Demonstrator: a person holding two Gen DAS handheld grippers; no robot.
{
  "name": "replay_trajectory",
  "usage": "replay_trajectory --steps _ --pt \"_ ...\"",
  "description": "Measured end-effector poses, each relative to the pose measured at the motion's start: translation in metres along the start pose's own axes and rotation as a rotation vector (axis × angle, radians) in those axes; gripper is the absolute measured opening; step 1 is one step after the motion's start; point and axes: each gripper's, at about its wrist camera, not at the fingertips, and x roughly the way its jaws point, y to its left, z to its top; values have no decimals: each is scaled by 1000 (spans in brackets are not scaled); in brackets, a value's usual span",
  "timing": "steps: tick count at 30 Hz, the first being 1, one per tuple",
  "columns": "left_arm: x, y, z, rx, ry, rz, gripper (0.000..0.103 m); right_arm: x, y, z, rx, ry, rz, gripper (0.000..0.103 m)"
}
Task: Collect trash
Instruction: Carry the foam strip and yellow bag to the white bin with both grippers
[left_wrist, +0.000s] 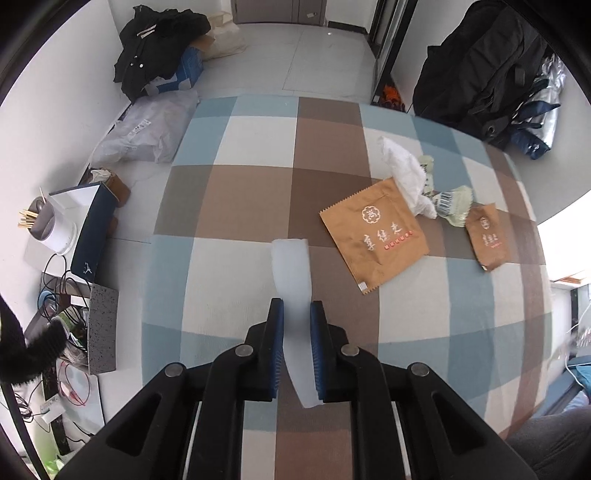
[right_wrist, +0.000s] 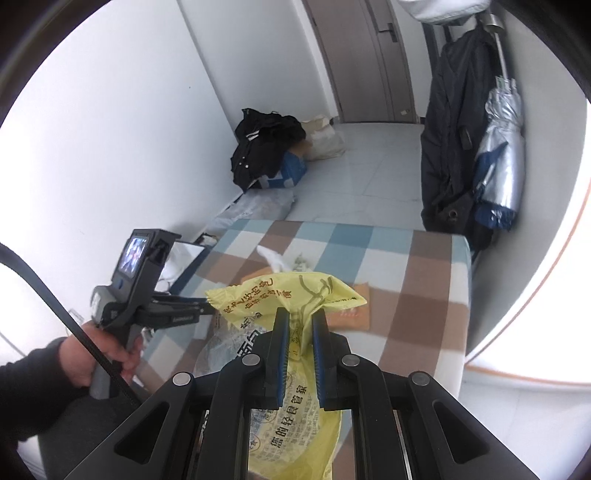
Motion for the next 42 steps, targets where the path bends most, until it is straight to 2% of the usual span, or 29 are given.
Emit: replay_trajectory --steps 7,14,21,27,32,37,40,42 --pt "-31 -5 -10 22 -76 -51 10 -43 7 -16 54 -58 10 11" --pt "-74 -32 -22 90 -182 -120 10 -102 18 -18 50 -161 -16 11" --pt "-120 -82 -32 154 -269 -241 10 -161 9 -24 76 -278 -62 12" --pt "-146 -139 -33 236 -303 -348 10 -204 -17 -35 105 -355 -142 12" --pt "-153 -193 -37 303 -265 -452 10 -230 -47 -49 135 -391 -252 12" --pt "-153 -252 -40 403 -255 -521 10 -239 -89 -71 201 -367 -353 12" --pt "-142 -285 -43 467 -190 -594 10 -242 -116 -89 272 -355 -388 12" --pt "-130 -309 -48 513 -162 -613 10 -242 -133 -101 314 -342 -413 12"
